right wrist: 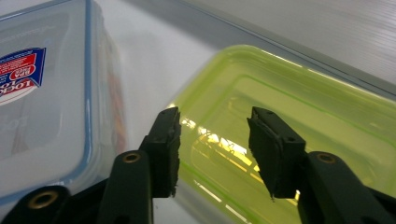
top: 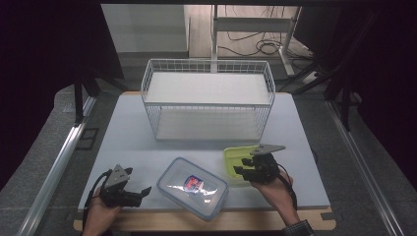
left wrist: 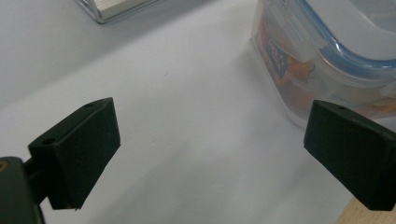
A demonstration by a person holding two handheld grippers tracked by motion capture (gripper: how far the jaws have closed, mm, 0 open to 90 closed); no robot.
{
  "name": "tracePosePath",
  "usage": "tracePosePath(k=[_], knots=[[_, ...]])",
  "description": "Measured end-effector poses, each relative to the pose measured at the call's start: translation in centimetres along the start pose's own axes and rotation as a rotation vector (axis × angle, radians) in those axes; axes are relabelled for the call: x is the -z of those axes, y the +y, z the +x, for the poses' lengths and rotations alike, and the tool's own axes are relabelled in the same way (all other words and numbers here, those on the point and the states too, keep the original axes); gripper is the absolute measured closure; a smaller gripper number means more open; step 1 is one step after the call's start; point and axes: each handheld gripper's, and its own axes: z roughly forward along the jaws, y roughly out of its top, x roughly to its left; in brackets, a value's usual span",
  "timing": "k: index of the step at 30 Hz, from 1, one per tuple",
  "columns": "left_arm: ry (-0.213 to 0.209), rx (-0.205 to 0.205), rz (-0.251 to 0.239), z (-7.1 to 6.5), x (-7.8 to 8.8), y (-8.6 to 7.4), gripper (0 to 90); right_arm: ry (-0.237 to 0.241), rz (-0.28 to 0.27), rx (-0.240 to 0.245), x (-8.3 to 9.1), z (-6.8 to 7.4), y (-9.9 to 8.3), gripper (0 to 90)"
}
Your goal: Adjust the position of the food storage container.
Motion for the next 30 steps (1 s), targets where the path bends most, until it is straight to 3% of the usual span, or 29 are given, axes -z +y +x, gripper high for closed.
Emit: tracePosePath(k=[7,13,20,25,30], knots=[[-0.001,-0.001,0.004,0.0,0.0,0.0,3.7,0.024,0.013,0.052,-1.9,1.1,1.8,77.3],[-0.001,-0.003,0.01,0.0,-0.1,0.0,3.7,0.051,0.032,0.044,-4.0,2.1,3.0,80.3],[-0.001,-0.008,0.01,-0.1,-0.1,0.0,3.7,0.007,0.101,0.11,-6.2,2.9,3.3,89.2],[0.0,-0.011,0.013,-0.1,-0.1,0.0,3.7,-0.026,0.104,0.117,-6.1,2.7,3.2,89.3],[-0.006,0.004,0.011,-0.1,-0.1,0.1,3.7,-0.036,0.101,0.091,-5.3,1.8,2.6,89.4]])
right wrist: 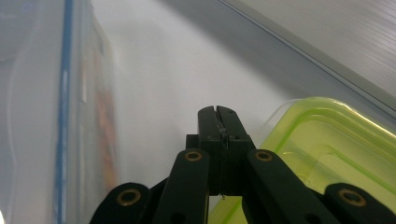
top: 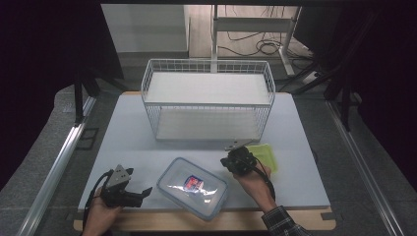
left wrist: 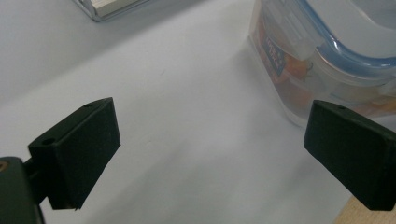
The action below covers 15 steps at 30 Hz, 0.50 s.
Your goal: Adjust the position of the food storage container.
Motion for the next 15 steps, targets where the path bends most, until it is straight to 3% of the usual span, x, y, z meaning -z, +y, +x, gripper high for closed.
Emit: tracePosePath(k=[15], knots=[[-0.007,0.01,-0.037,0.3,0.2,-0.1,1.6,-0.081,-0.008,-0.084,2.5,-3.5,-2.9,89.4]])
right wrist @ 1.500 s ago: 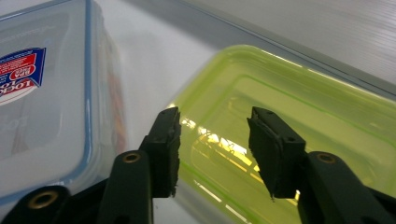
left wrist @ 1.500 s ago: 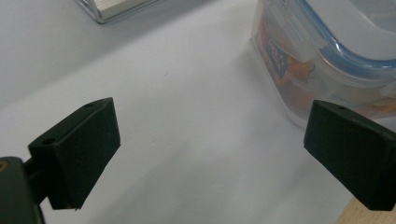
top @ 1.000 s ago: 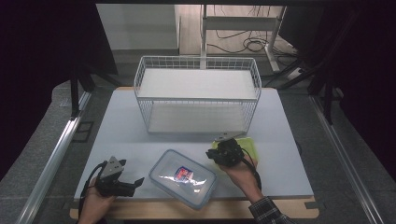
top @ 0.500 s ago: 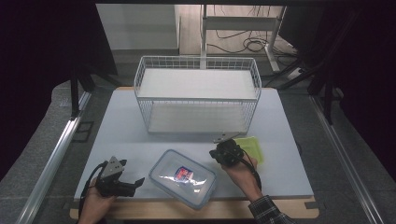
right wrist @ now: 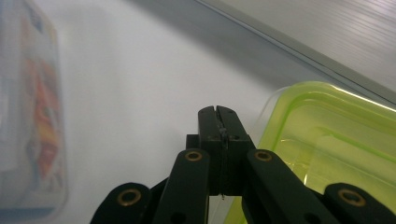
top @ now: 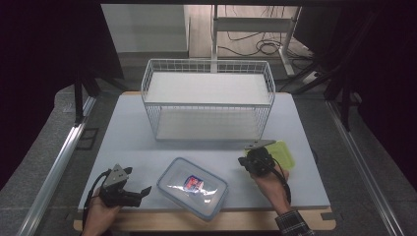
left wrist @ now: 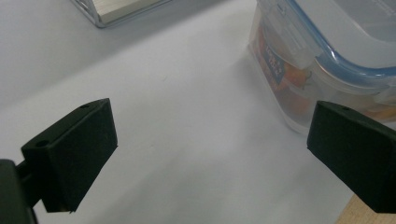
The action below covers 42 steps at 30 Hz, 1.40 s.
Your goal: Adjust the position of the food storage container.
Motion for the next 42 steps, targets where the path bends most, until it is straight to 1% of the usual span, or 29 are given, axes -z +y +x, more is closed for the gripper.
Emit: tracePosePath(k=[3,6,9,12,14,16,17,19,20,21,22,23,24,25,26,27,28,31,32,34,36,38,39,42], knots=[[-0.002,-0.008,0.003,0.1,-0.1,-0.1,0.8,-0.011,-0.006,-0.02,0.5,-0.8,-0.5,89.4],[-0.008,-0.001,-0.002,0.1,-0.1,-0.1,0.9,-0.028,-0.007,-0.036,1.0,-1.8,-1.0,89.3],[-0.012,0.003,-0.008,0.2,-0.1,-0.2,1.1,-0.04,-0.015,-0.069,1.4,-2.8,-1.5,89.3],[-0.02,-0.002,-0.008,0.1,-0.1,-0.1,1.2,-0.061,-0.02,-0.085,1.8,-3.7,-1.9,89.4],[-0.016,-0.008,0.011,0.0,-0.2,-0.1,1.5,-0.071,-0.022,-0.102,2.1,-4.3,-2.1,89.4],[-0.002,-0.027,0.043,-0.2,-0.5,-0.1,1.5,-0.082,-0.029,-0.121,2.3,-4.8,-2.4,89.4],[0.002,-0.034,0.058,-0.2,-0.5,-0.1,1.5,-0.085,-0.036,-0.123,2.4,-4.9,-2.5,89.5],[0.007,-0.025,0.072,-0.3,-0.6,0.0,1.5,-0.093,-0.049,-0.116,2.7,-4.6,-2.6,89.5],[0.018,-0.01,0.078,-0.4,-0.6,0.1,1.4,-0.093,-0.057,-0.108,2.8,-4.4,-2.5,89.5],[0.041,0.0,0.093,-0.4,-0.6,0.2,1.4,-0.09,-0.063,-0.101,3.0,-4.0,-2.5,89.5],[0.052,0.015,0.108,-0.4,-0.6,0.3,1.3,-0.08,-0.072,-0.094,3.1,-3.6,-2.5,89.5],[0.055,0.039,0.112,-0.3,-0.6,0.4,1.1,-0.072,-0.075,-0.079,3.2,-3.2,-2.6,89.5],[0.041,0.069,0.108,-0.1,-0.6,0.4,1.1,-0.07,-0.076,-0.07,3.3,-2.8,-2.7,89.5],[0.017,0.099,0.097,0.1,-0.6,0.4,1.1,-0.066,-0.074,-0.064,3.4,-2.4,-2.8,89.5],[-0.009,0.119,0.09,0.2,-0.5,0.5,1.2,-0.058,-0.073,-0.06,3.5,-2.0,-3.0,89.5],[-0.017,0.126,0.087,0.1,-0.5,0.5,1.8,-0.05,-0.077,-0.058,3.7,-1.6,-3.2,89.5],[-0.007,0.116,0.091,0.0,-0.5,0.6,3.0,-0.044,-0.077,-0.05,3.8,-1.3,-3.4,89.5],[0.024,0.076,0.103,-0.6,-0.5,1.0,10.5,-0.027,-0.08,-0.03,4.4,-0.1,-4.0,89.4],[0.023,0.07,0.106,-0.8,-0.6,1.1,15.2,-0.019,-0.083,-0.022,4.7,0.3,-4.2,89.5],[-0.004,0.071,0.106,-1.1,-0.6,1.3,25.4,-0.012,-0.094,0.009,5.1,1.1,-4.5,89.5],[-0.014,0.071,0.107,-1.2,-0.7,1.5,36.9,0.003,-0.105,0.024,5.6,2.0,-4.8,89.6],[-0.029,0.078,0.102,-1.3,-0.7,1.6,48.5,0.036,-0.11,0.024,5.8,2.8,-5.1,89.5],[-0.029,0.078,0.1,-1.3,-0.7,1.6,56.0,0.051,-0.11,0.023,5.8,3.3,-5.2,89.5],[-0.042,0.075,0.104,-1.3,-0.8,1.8,72.6,0.098,-0.086,0.039,5.6,4.6,-5.5,89.5]])
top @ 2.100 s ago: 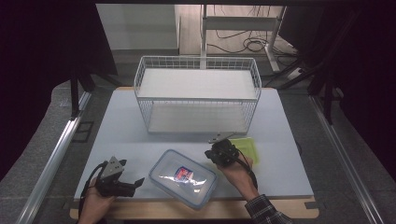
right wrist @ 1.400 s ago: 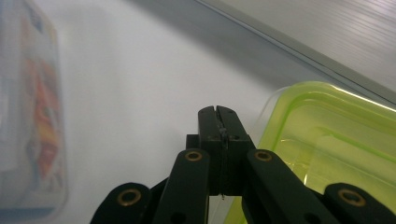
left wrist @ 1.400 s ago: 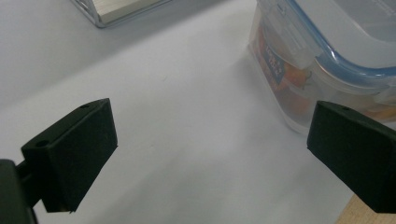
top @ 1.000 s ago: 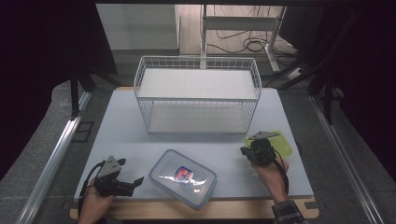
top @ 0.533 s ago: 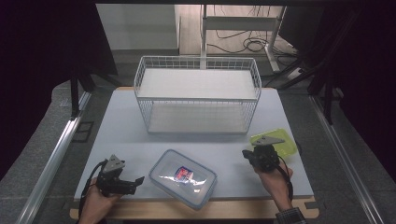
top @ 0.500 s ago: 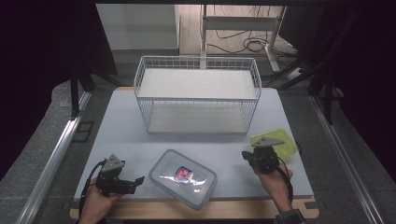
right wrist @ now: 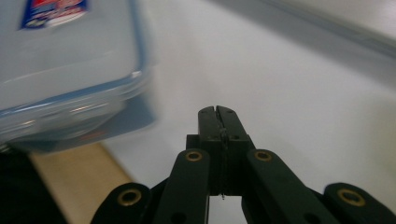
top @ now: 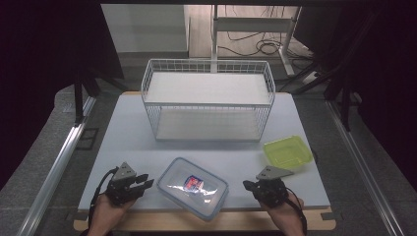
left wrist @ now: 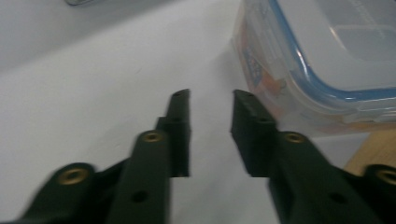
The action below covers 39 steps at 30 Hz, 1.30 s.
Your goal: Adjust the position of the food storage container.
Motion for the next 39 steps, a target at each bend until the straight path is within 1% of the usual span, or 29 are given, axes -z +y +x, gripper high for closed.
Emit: tracePosePath(k=[2,3,5,7,10,13,14,15,16,17,19,23,25,28,29,34,39], knots=[[-0.012,-0.003,0.009,-0.1,-0.2,0.1,80.4,0.026,0.009,0.008,-0.2,0.8,-0.1,89.6],[-0.025,-0.004,0.014,-0.1,-0.3,0.1,83.2,0.045,0.01,0.006,-0.3,1.2,-0.1,89.6],[-0.032,-0.012,0.023,-0.3,-0.5,0.2,86.6,0.087,0.022,0.003,-0.5,2.0,-0.1,89.6],[-0.038,-0.015,0.029,-0.5,-0.7,0.2,87.9,0.115,0.036,0.011,-0.8,2.8,-0.2,89.6],[-0.067,-0.013,0.025,-0.8,-1.0,0.4,88.9,0.161,0.063,0.021,-1.3,3.8,-0.4,89.6],[-0.103,-0.023,0.034,-1.3,-1.4,0.7,89.6,0.188,0.074,0.03,-1.7,4.5,-0.3,89.6],[-0.074,-0.032,0.04,-1.6,-1.5,0.8,90.0,0.196,0.074,0.026,-1.7,4.6,-0.2,89.5],[-0.062,-0.044,0.045,-1.8,-1.6,0.9,90.0,0.187,0.078,0.03,-1.7,4.6,-0.2,89.6],[-0.06,-0.043,0.046,-1.9,-1.6,1.0,90.0,0.18,0.08,0.03,-1.8,4.6,-0.1,89.5],[-0.066,-0.037,0.042,-1.9,-1.7,1.0,90.0,0.178,0.082,0.016,-1.8,4.5,-0.2,89.5],[-0.082,-0.012,0.041,-1.9,-1.9,1.1,90.0,0.177,0.082,-0.005,-1.8,4.1,-0.2,89.5],[-0.075,-0.008,0.038,-2.6,-2.3,1.4,90.0,0.138,0.081,-0.019,-1.8,3.4,-0.1,89.6],[-0.066,-0.017,0.048,-3.0,-2.7,1.6,90.0,0.111,0.076,-0.03,-1.9,3.0,-0.1,89.6],[-0.071,-0.024,0.056,-3.6,-3.1,1.8,90.0,0.084,0.075,-0.049,-2.0,2.0,0.0,89.6],[-0.075,-0.022,0.056,-3.7,-3.3,1.9,90.0,0.071,0.072,-0.06,-2.0,1.7,0.0,89.6],[-0.081,-0.018,0.055,-4.4,-3.9,2.4,90.0,0.021,0.063,-0.087,-2.3,0.0,0.5,89.6],[-0.086,-0.003,0.048,-4.4,-4.7,2.7,90.0,0.012,0.05,-0.106,-2.9,-1.7,0.9,89.6]])
